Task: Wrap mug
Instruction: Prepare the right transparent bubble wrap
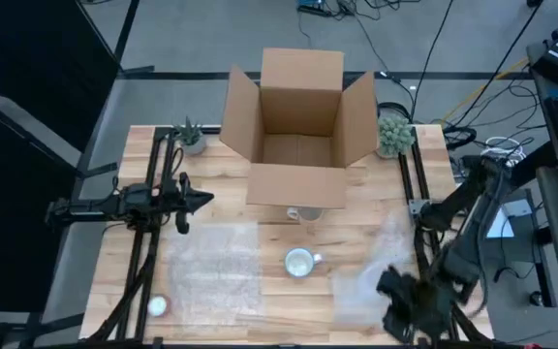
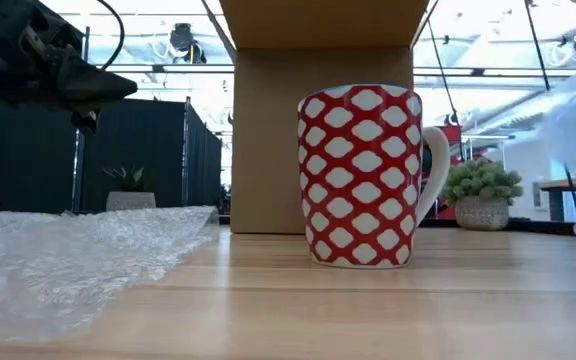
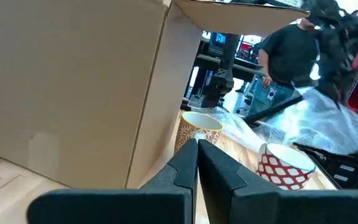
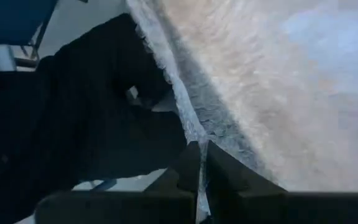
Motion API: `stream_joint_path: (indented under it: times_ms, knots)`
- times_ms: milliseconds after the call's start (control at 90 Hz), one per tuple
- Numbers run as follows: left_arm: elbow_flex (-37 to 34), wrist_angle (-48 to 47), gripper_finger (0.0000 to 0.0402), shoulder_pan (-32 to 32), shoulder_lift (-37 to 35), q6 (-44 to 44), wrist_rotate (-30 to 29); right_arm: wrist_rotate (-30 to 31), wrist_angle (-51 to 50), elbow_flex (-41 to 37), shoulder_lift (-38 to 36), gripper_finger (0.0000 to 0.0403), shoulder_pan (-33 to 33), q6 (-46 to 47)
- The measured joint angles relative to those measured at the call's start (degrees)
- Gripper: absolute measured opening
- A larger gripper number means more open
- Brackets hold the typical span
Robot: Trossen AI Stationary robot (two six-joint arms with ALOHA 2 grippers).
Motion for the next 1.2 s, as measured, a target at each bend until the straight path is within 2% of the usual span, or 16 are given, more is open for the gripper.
stream_joint_path:
  times_ms: [233,389,522,644,789,911,1111,1200]
  knots:
    - [0.0,0.0,0.0,0.0,0.0,-0.02,-0.01,-0.66,10.82,0.0,12.49,0.0,3.26,4.64]
    - [0.01,-0.01,0.0,0.01,0.01,-0.12,-0.01,-5.25,10.48,-0.07,18.01,0.0015,4.5,10.17]
    - [0.01,0.0,0.0,0.0,0.02,-0.15,-0.01,-8.65,10.18,-0.07,17.69,0.0055,5.12,11.32]
    - [0.01,0.04,0.0,0.01,0.01,-0.15,-0.01,-8.95,8.33,-0.06,13.13,0.0099,4.25,11.13]
    - [0.0,0.04,0.0,0.02,0.02,-0.15,-0.01,-3.91,2.54,0.02,7.11,0.014,2.67,6.71]
    - [0.0,0.03,0.0,0.01,0.02,-0.15,-0.01,0.34,-6.12,0.15,3.5,0.0155,0.87,1.08]
    - [0.0,0.02,0.0,0.02,0.0,-0.15,-0.01,1.31,-26.37,-0.01,5.87,0.0154,-2.16,-4.81]
    - [0.02,0.07,0.0,0.0,0.0,-1.83,-0.01,1.07,-27.64,-1.68,7.7,0.0148,-3.15,-7.56]
